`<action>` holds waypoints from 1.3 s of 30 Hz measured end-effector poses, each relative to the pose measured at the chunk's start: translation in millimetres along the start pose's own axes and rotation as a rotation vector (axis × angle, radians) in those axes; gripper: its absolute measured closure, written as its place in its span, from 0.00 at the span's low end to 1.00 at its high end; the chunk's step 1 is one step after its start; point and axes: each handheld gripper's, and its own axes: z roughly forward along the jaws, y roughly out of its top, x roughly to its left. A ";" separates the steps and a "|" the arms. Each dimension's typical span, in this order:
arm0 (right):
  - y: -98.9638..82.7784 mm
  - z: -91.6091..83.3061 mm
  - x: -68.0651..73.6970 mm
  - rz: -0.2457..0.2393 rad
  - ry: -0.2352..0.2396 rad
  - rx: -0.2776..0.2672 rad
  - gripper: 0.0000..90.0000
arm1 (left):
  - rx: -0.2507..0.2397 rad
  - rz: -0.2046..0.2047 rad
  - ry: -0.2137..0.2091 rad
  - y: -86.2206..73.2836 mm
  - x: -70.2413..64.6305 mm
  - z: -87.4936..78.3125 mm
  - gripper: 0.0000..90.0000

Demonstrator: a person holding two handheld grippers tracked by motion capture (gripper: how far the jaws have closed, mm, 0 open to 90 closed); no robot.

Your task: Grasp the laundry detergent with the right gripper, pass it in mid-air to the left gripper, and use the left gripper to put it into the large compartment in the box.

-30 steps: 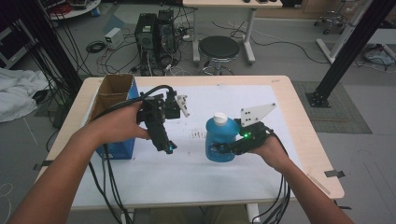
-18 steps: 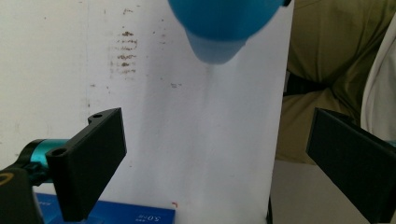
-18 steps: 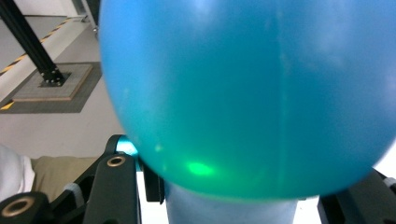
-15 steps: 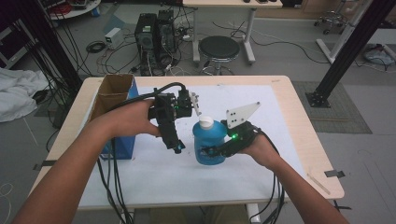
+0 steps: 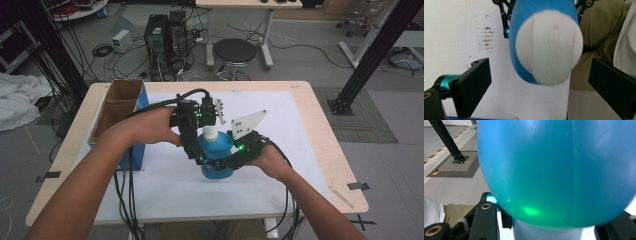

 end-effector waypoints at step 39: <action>11.2 8.9 0.3 0.005 0.019 0.008 0.49 | 0.018 0.059 -0.006 13.6 1.0 11.1 0.30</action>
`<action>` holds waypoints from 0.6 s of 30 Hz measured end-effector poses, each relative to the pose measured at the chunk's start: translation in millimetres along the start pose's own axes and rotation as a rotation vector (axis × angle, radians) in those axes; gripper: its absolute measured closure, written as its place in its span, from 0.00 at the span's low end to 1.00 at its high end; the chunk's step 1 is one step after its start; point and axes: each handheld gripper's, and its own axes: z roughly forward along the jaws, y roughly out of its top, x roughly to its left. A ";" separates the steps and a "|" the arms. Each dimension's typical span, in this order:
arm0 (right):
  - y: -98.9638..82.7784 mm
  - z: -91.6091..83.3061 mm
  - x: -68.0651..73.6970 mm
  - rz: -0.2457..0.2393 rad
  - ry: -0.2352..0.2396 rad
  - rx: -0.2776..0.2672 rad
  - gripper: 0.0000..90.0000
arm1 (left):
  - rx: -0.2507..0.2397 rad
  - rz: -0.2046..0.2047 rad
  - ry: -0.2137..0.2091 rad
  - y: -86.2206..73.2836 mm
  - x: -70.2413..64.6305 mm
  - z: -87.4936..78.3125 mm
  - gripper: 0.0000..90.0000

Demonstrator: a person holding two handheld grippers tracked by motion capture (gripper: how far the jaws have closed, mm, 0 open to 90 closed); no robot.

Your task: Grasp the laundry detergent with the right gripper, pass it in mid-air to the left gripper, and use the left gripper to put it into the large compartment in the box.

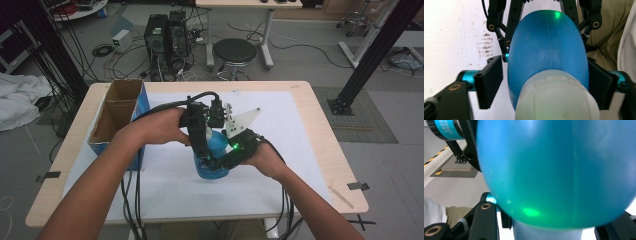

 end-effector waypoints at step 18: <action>0.5 0.3 1.0 -0.004 0.001 -0.001 0.49 | 0.002 0.014 -0.008 -0.2 -2.9 -0.5 0.41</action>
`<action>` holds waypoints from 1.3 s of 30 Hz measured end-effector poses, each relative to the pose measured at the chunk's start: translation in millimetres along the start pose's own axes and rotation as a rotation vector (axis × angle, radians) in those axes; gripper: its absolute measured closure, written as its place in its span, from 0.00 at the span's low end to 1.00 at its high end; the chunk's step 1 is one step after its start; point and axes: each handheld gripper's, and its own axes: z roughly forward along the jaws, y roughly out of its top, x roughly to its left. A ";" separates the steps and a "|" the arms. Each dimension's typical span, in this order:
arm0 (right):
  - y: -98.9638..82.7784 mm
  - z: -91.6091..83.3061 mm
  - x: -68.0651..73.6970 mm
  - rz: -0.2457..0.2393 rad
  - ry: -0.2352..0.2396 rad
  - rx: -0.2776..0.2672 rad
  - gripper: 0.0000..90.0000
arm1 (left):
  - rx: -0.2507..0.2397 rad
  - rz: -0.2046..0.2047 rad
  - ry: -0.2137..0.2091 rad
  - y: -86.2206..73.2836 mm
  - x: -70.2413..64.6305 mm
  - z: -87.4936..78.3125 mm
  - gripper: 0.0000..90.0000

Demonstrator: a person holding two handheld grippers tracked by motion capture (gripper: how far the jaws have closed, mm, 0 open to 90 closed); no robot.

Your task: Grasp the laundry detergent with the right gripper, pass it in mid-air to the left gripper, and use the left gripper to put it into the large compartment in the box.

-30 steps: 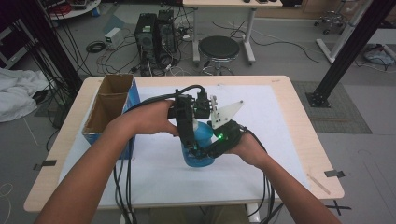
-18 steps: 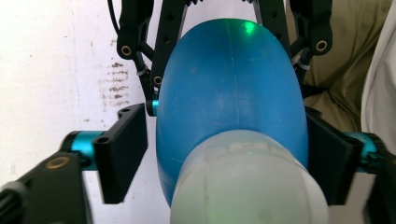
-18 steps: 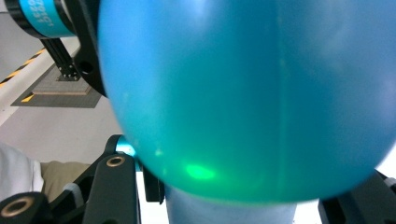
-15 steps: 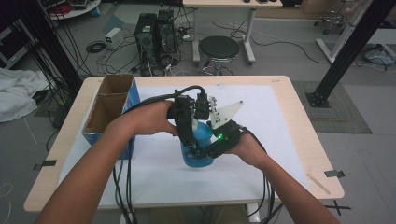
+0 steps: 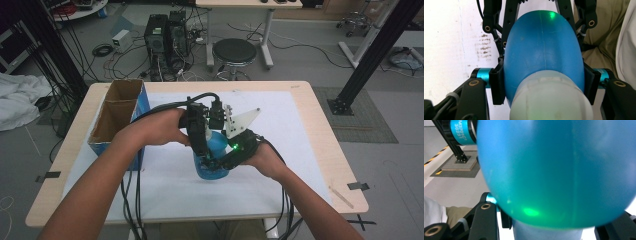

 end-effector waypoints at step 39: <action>-15.5 -41.7 -3.2 0.088 -0.081 0.236 0.11 | 0.020 -0.056 0.040 -13.5 5.5 -12.9 0.42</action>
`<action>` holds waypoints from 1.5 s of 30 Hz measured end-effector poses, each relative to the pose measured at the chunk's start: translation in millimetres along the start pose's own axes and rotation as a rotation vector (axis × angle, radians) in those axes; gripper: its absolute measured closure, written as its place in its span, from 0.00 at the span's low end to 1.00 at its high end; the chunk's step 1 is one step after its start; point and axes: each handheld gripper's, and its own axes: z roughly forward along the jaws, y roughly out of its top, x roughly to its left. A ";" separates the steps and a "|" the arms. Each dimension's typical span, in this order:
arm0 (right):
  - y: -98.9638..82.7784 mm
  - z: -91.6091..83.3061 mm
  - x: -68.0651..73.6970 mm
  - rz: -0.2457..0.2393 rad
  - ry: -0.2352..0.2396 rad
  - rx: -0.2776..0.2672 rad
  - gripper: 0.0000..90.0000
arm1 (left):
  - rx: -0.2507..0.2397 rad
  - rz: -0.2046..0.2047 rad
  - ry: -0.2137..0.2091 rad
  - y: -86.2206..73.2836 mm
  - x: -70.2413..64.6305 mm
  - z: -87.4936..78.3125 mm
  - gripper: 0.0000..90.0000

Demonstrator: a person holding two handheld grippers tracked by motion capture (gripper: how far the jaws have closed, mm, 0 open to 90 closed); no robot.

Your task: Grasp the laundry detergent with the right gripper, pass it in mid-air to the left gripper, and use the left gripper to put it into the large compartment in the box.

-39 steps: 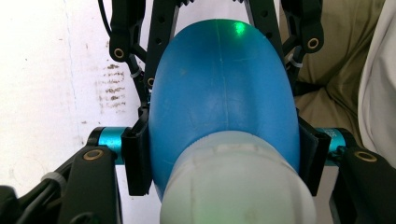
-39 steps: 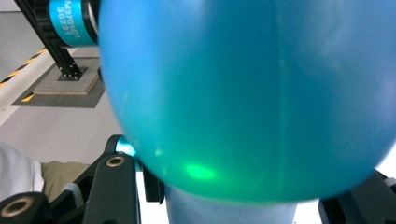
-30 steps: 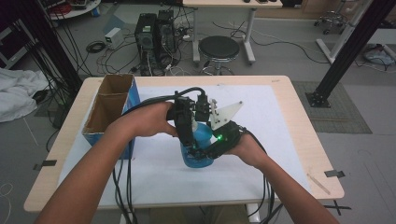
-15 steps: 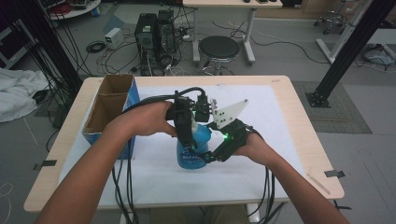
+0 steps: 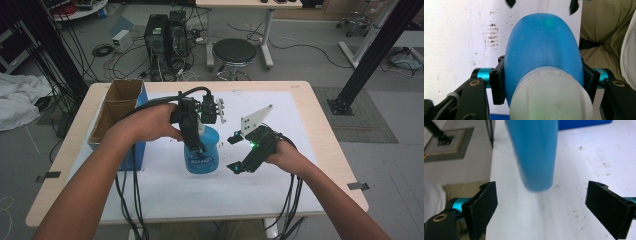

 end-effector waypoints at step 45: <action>-59.7 -120.2 -14.0 0.127 -0.192 0.349 0.01 | -0.059 -0.206 0.128 -62.5 48.4 -107.7 0.42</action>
